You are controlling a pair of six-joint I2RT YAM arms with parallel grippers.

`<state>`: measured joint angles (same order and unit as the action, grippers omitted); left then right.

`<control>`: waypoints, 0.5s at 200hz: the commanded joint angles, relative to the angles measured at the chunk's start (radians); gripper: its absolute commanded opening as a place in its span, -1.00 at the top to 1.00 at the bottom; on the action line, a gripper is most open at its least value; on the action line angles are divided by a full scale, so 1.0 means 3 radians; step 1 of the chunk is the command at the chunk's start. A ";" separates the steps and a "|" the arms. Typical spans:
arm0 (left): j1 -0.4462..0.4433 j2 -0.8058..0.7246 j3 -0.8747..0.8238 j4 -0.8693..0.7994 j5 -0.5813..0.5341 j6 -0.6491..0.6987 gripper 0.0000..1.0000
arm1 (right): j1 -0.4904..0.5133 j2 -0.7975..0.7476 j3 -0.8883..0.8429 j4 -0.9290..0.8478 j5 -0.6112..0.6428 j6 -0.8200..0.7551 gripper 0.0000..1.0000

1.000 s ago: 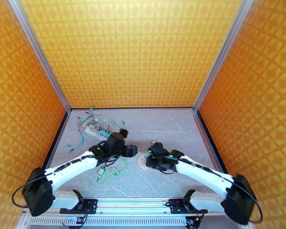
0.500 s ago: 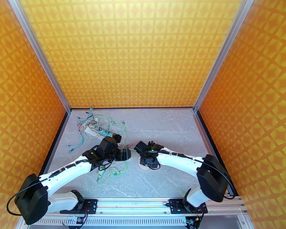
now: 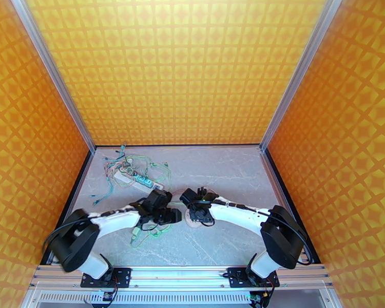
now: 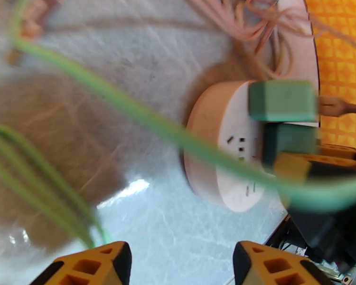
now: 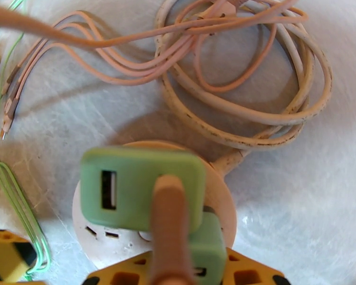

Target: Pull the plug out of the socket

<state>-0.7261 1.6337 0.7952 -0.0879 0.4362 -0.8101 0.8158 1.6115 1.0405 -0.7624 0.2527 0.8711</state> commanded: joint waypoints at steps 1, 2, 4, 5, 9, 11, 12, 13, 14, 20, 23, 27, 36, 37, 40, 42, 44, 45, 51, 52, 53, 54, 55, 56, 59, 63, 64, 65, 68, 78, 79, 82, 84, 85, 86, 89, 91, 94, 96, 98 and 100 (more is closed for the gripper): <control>-0.0057 0.0218 0.0264 0.0310 0.0090 -0.0128 -0.18 | -0.0037 -0.0124 -0.0050 0.0227 -0.0081 -0.0321 0.58; -0.0058 0.0243 0.0271 0.0312 0.0090 -0.0128 -0.17 | -0.0038 -0.0125 -0.0054 0.0231 -0.0083 -0.0326 0.58; -0.0062 0.0262 0.0288 0.0316 0.0090 -0.0132 -0.16 | -0.0040 -0.0132 -0.0061 0.0237 -0.0090 -0.0337 0.58; -0.0063 0.0279 0.0299 0.0315 0.0090 -0.0132 -0.16 | -0.0040 -0.0134 -0.0062 0.0241 -0.0096 -0.0344 0.58; -0.0067 0.0333 0.0325 0.0321 0.0090 -0.0135 -0.15 | -0.0044 -0.0149 -0.0076 0.0263 -0.0122 -0.0370 0.59; -0.0066 0.0357 0.0343 0.0323 0.0090 -0.0137 -0.14 | -0.0045 -0.0157 -0.0088 0.0272 -0.0132 -0.0385 0.59; -0.0065 0.0370 0.0352 0.0326 0.0090 -0.0137 -0.14 | -0.0045 -0.0159 -0.0091 0.0276 -0.0137 -0.0391 0.59; -0.0068 0.0382 0.0362 0.0325 0.0090 -0.0137 -0.14 | -0.0045 -0.0163 -0.0097 0.0286 -0.0147 -0.0397 0.58; -0.0069 0.0393 0.0369 0.0327 0.0090 -0.0140 -0.14 | -0.0045 -0.0165 -0.0100 0.0294 -0.0155 -0.0405 0.59; -0.0070 0.0455 0.0409 0.0339 0.0087 -0.0143 -0.12 | -0.0050 -0.0190 -0.0131 0.0323 -0.0180 -0.0431 0.59; -0.0070 0.0479 0.0428 0.0344 0.0090 -0.0147 -0.12 | -0.0054 -0.0200 -0.0148 0.0334 -0.0191 -0.0442 0.59; -0.0069 0.0510 0.0450 0.0350 0.0088 -0.0148 -0.12 | -0.0059 -0.0220 -0.0168 0.0355 -0.0210 -0.0460 0.59; -0.0067 0.0567 0.0500 0.0353 0.0071 -0.0143 -0.12 | -0.0074 -0.0259 -0.0228 0.0416 -0.0273 -0.0509 0.59; -0.0066 0.0575 0.0507 0.0351 0.0073 -0.0140 -0.12 | -0.0075 -0.0261 -0.0235 0.0418 -0.0279 -0.0515 0.59; -0.0069 0.0595 0.0527 0.0348 0.0067 -0.0135 -0.12 | -0.0084 -0.0272 -0.0252 0.0432 -0.0290 -0.0524 0.59; -0.0068 0.0604 0.0533 0.0347 0.0069 -0.0131 -0.12 | -0.0082 -0.0280 -0.0265 0.0438 -0.0291 -0.0529 0.59; -0.0068 0.0614 0.0546 0.0335 0.0070 -0.0126 -0.12 | -0.0087 -0.0288 -0.0272 0.0441 -0.0298 -0.0531 0.59; -0.0069 0.0621 0.0553 0.0329 0.0067 -0.0121 -0.12 | -0.0089 -0.0294 -0.0277 0.0440 -0.0302 -0.0533 0.59; -0.0070 0.0659 0.0591 0.0304 0.0061 -0.0105 -0.12 | -0.0100 -0.0305 -0.0305 0.0458 -0.0321 -0.0548 0.59; -0.0070 0.0667 0.0599 0.0299 0.0063 -0.0101 -0.12 | -0.0103 -0.0307 -0.0312 0.0464 -0.0324 -0.0552 0.59; -0.0072 0.0674 0.0605 0.0296 0.0064 -0.0096 -0.12 | -0.0105 -0.0311 -0.0318 0.0467 -0.0330 -0.0557 0.58; -0.0074 0.0682 0.0611 0.0294 0.0064 -0.0096 -0.12 | -0.0106 -0.0316 -0.0323 0.0469 -0.0333 -0.0559 0.59; -0.0074 0.0689 0.0614 0.0286 0.0062 -0.0092 -0.12 | -0.0109 -0.0318 -0.0328 0.0472 -0.0340 -0.0561 0.59; -0.0074 0.0695 0.0615 0.0279 0.0061 -0.0086 -0.11 | -0.0107 -0.0319 -0.0331 0.0476 -0.0343 -0.0561 0.59; -0.0075 0.0716 0.0633 0.0260 0.0056 -0.0078 -0.10 | -0.0109 -0.0325 -0.0343 0.0484 -0.0357 -0.0574 0.58; -0.0077 0.0745 0.0641 0.0247 0.0058 -0.0060 -0.07 | -0.0112 -0.0325 -0.0353 0.0490 -0.0365 -0.0582 0.59; -0.0076 0.0751 0.0644 0.0244 0.0056 -0.0058 -0.06 | -0.0114 -0.0328 -0.0356 0.0490 -0.0366 -0.0585 0.58; -0.0078 0.0756 0.0646 0.0241 0.0055 -0.0054 -0.06 | -0.0113 -0.0329 -0.0358 0.0491 -0.0366 -0.0586 0.58; -0.0088 0.0770 0.0648 0.0239 0.0054 -0.0044 -0.04 | -0.0115 -0.0334 -0.0366 0.0489 -0.0364 -0.0592 0.58; -0.0122 0.0811 0.0640 0.0221 0.0035 -0.0010 0.03 | -0.0117 -0.0343 -0.0382 0.0503 -0.0371 -0.0602 0.58; -0.0126 0.0815 0.0639 0.0216 0.0029 -0.0005 0.03 | -0.0119 -0.0342 -0.0386 0.0507 -0.0369 -0.0605 0.58; -0.0139 0.0824 0.0637 0.0201 0.0021 0.0006 0.04 | -0.0117 -0.0344 -0.0388 0.0511 -0.0369 -0.0607 0.57; -0.0148 0.0829 0.0633 0.0195 0.0014 0.0012 0.04 | -0.0119 -0.0344 -0.0389 0.0511 -0.0367 -0.0606 0.57; -0.0152 0.0831 0.0635 0.0190 0.0011 0.0016 0.04 | -0.0121 -0.0342 -0.0387 0.0511 -0.0367 -0.0607 0.57; -0.0157 0.0835 0.0636 0.0183 0.0007 0.0019 0.05 | -0.0121 -0.0341 -0.0389 0.0511 -0.0364 -0.0607 0.57; -0.0176 0.0844 0.0635 0.0171 0.0002 0.0024 0.05 | -0.0122 -0.0342 -0.0392 0.0511 -0.0362 -0.0608 0.57; -0.0186 0.0854 0.0629 0.0164 0.0003 0.0033 0.06 | -0.0122 -0.0342 -0.0394 0.0511 -0.0362 -0.0608 0.57; -0.0201 0.0867 0.0627 0.0147 -0.0005 0.0042 0.07 | -0.0127 -0.0338 -0.0395 0.0511 -0.0357 -0.0607 0.56; -0.0213 0.0871 0.0628 0.0134 -0.0009 0.0048 0.07 | -0.0127 -0.0338 -0.0399 0.0511 -0.0357 -0.0608 0.57; -0.0224 0.0881 0.0626 0.0120 -0.0018 0.0053 0.07 | -0.0127 -0.0336 -0.0397 0.0509 -0.0357 -0.0609 0.56; -0.0229 0.0887 0.0627 0.0111 -0.0026 0.0060 0.08 | -0.0132 -0.0337 -0.0400 0.0511 -0.0357 -0.0611 0.56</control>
<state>-0.7502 1.8603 0.9668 -0.0124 0.4397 -0.8272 0.7818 1.5288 0.9371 -0.6563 0.1837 0.7162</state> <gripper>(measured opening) 0.472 0.291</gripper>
